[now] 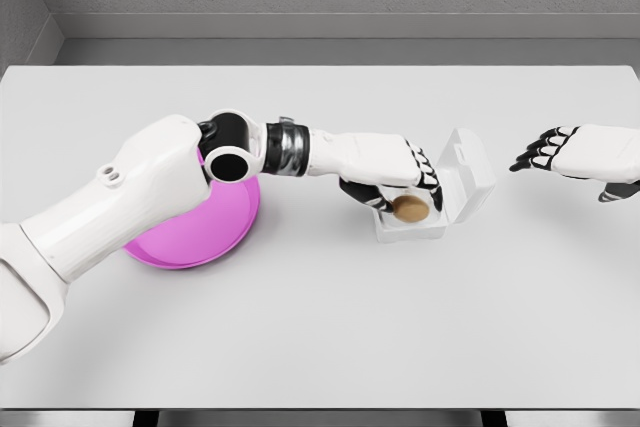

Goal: Pack egg into the box and close the box lid

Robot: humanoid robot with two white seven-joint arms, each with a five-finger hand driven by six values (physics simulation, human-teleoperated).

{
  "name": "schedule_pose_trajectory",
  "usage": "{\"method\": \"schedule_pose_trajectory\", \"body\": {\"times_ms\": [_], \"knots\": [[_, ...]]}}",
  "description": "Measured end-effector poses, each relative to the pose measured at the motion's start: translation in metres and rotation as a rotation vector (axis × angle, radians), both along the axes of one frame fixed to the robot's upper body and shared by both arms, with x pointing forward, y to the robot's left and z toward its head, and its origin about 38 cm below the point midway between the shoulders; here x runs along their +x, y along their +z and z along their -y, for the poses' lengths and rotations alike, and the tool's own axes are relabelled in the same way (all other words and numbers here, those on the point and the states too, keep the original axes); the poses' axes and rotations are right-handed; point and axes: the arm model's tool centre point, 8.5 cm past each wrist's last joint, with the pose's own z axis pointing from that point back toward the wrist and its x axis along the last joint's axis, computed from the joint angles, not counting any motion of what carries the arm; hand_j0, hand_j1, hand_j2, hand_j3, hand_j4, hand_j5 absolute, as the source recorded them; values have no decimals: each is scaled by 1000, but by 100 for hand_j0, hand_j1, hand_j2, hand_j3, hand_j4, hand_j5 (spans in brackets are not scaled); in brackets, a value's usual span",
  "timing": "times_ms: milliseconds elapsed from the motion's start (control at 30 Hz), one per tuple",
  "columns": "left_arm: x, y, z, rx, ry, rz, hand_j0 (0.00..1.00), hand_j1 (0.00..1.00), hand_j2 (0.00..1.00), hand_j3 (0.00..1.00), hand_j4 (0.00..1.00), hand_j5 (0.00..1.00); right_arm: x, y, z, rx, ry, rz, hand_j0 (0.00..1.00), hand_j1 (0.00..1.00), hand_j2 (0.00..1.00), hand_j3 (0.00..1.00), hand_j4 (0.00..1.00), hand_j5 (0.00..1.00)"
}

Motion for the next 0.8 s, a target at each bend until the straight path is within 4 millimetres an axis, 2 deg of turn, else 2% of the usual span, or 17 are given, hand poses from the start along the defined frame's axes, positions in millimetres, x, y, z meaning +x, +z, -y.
{"method": "schedule_pose_trajectory", "body": {"times_ms": [100,233,433,533,700,800], "knots": [[1,-1,-2,0,5,-3,82,82,82,82,82,82,0,0,0,0,0,0,100,100,100,100,100,100],[2,-1,-4,-1,9,-5,100,100,100,100,100,100,0,0,0,0,1,-1,100,100,100,100,100,100],[7,3,-17,-15,36,-20,100,100,100,100,100,100,0,-1,0,0,1,-1,100,100,100,100,100,100],[14,5,-36,-32,75,-45,100,100,100,100,100,100,0,0,0,0,1,-1,100,100,100,100,100,100],[34,20,-92,-59,193,-50,100,100,100,100,100,100,0,0,-1,1,2,0,100,100,100,100,100,100],[41,24,-112,-61,239,-47,100,100,100,100,100,100,0,0,-2,1,7,1,100,100,100,100,100,100]]}}
